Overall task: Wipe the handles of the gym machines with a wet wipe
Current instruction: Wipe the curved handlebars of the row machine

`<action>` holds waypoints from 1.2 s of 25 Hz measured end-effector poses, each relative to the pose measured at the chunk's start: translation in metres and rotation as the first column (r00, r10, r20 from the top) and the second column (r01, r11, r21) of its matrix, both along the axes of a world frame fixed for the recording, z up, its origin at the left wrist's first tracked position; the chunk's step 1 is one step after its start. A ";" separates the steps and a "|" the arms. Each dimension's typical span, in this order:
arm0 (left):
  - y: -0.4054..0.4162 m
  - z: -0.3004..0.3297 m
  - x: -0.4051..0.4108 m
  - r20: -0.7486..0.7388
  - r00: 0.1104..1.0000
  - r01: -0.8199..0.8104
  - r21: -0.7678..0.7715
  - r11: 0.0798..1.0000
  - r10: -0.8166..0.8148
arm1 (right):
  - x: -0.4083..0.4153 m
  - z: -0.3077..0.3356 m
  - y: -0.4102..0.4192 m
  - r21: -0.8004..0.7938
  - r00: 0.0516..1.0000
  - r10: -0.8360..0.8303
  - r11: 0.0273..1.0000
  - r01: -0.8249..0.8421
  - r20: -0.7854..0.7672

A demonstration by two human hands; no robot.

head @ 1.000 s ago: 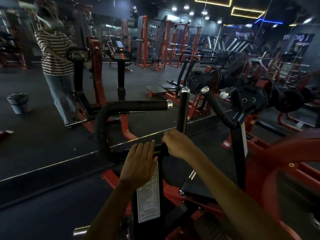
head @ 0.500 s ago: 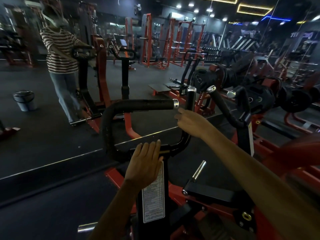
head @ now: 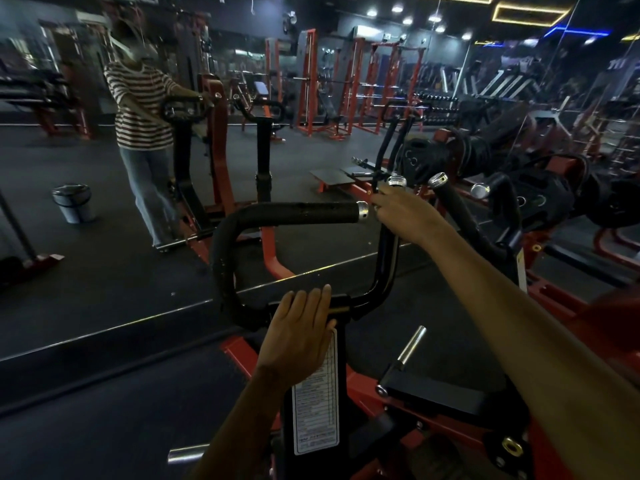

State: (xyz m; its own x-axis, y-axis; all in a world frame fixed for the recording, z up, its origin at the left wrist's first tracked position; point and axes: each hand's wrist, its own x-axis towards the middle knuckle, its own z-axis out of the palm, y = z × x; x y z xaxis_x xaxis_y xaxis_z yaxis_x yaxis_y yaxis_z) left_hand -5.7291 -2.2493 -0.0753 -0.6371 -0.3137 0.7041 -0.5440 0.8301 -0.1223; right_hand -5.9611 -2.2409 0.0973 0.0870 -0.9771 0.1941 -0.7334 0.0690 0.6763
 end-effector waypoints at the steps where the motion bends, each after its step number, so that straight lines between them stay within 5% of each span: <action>1: 0.000 0.000 0.000 0.000 1.000 -0.005 -0.009 1.000 0.005 | -0.002 0.006 -0.003 -0.004 1.000 0.008 1.000 -0.008 -0.024; 5: -0.002 -0.004 -0.002 0.001 1.000 -0.020 -0.026 0.999 0.020 | -0.013 0.017 -0.015 -0.035 0.999 0.025 0.999 -0.026 -0.043; 8: -0.002 -0.004 -0.002 0.004 1.000 -0.011 -0.012 1.000 0.011 | -0.018 0.020 -0.023 -0.143 0.983 0.045 0.989 -0.019 0.177; 12: -0.002 -0.003 -0.002 0.008 1.000 -0.007 -0.001 1.000 0.007 | -0.024 0.019 -0.026 -0.142 0.971 0.037 0.990 -0.004 0.235; 21: -0.001 -0.001 -0.001 0.032 0.999 -0.019 0.052 0.998 0.017 | -0.003 0.002 -0.002 -0.043 0.996 0.044 0.998 -0.040 0.082; 30: 0.000 0.002 0.000 0.045 0.999 -0.022 0.056 0.998 0.019 | 0.016 -0.028 0.012 -0.004 0.991 0.012 1.000 -0.011 0.133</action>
State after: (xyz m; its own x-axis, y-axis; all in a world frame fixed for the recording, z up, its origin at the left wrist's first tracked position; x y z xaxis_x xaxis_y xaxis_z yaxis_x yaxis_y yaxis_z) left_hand -5.7292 -2.2494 -0.0730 -0.6606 -0.3657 0.6556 -0.5560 0.8251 -0.1000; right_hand -5.9455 -2.2289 0.0693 0.0715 -0.9756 0.2077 -0.8177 0.0619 0.5724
